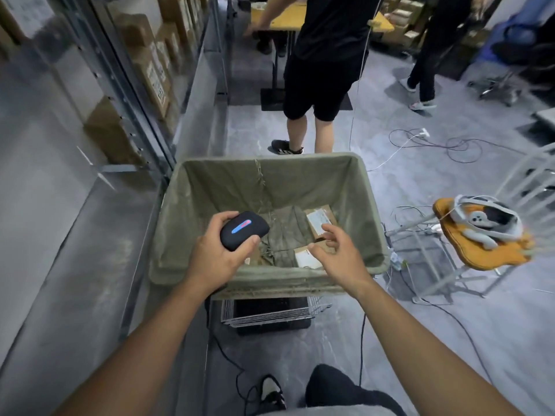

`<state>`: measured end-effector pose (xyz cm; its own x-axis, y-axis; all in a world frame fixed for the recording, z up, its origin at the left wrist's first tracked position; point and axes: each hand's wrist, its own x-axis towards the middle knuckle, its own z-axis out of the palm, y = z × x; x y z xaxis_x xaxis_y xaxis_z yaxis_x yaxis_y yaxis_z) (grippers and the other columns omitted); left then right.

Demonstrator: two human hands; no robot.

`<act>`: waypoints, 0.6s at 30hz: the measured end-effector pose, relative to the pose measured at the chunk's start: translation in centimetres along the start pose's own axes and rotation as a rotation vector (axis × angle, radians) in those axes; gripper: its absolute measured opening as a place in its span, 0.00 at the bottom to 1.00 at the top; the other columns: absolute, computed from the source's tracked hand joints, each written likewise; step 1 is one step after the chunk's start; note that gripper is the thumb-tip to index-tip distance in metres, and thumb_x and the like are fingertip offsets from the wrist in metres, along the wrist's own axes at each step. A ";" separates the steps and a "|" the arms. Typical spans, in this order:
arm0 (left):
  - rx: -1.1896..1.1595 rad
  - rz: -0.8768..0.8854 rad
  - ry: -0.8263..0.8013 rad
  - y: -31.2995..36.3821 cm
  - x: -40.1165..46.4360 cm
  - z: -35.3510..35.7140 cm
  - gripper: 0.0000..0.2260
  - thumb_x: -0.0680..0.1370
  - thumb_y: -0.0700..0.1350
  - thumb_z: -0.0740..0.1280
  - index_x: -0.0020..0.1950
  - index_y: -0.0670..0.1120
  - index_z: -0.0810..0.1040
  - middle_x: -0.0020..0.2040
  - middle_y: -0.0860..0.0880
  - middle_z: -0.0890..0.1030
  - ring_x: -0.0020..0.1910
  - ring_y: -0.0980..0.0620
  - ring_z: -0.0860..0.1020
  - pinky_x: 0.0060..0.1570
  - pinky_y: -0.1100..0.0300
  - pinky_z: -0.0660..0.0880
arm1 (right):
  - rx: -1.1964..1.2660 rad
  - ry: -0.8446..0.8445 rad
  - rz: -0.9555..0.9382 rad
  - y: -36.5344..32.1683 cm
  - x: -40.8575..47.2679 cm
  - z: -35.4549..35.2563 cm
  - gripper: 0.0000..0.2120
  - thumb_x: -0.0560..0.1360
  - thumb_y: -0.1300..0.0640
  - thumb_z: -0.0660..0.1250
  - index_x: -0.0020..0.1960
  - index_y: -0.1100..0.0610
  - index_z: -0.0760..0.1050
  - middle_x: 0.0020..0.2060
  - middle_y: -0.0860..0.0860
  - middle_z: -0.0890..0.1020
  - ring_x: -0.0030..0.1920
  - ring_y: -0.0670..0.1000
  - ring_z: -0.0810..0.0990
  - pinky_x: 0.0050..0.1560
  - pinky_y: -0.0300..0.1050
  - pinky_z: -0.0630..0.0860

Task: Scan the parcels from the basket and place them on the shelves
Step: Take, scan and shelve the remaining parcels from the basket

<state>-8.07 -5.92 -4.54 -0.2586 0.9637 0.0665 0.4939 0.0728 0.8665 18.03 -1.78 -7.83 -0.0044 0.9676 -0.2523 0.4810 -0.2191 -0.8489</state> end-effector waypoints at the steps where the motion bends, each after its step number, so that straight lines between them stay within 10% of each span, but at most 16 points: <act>1: 0.001 0.005 -0.012 0.0 0.5 0.3 0.25 0.68 0.59 0.77 0.62 0.61 0.74 0.52 0.68 0.80 0.50 0.72 0.77 0.46 0.77 0.70 | -0.003 0.006 0.009 0.2 0.4 -0.2 0.29 0.76 0.46 0.74 0.73 0.48 0.69 0.65 0.47 0.74 0.63 0.48 0.75 0.67 0.47 0.72; 18: 0.053 -0.057 -0.164 2.3 10.7 7.6 0.23 0.72 0.53 0.80 0.64 0.58 0.75 0.54 0.65 0.81 0.50 0.69 0.79 0.47 0.76 0.70 | -0.006 -0.005 0.123 3.1 13.1 -1.4 0.31 0.76 0.46 0.73 0.75 0.46 0.66 0.71 0.49 0.70 0.69 0.51 0.72 0.70 0.51 0.71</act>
<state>-3.40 6.55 -5.55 -0.1509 0.9863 -0.0668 0.5267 0.1374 0.8389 20.73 10.35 -13.14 0.0508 0.9329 -0.3566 0.4832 -0.3354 -0.8087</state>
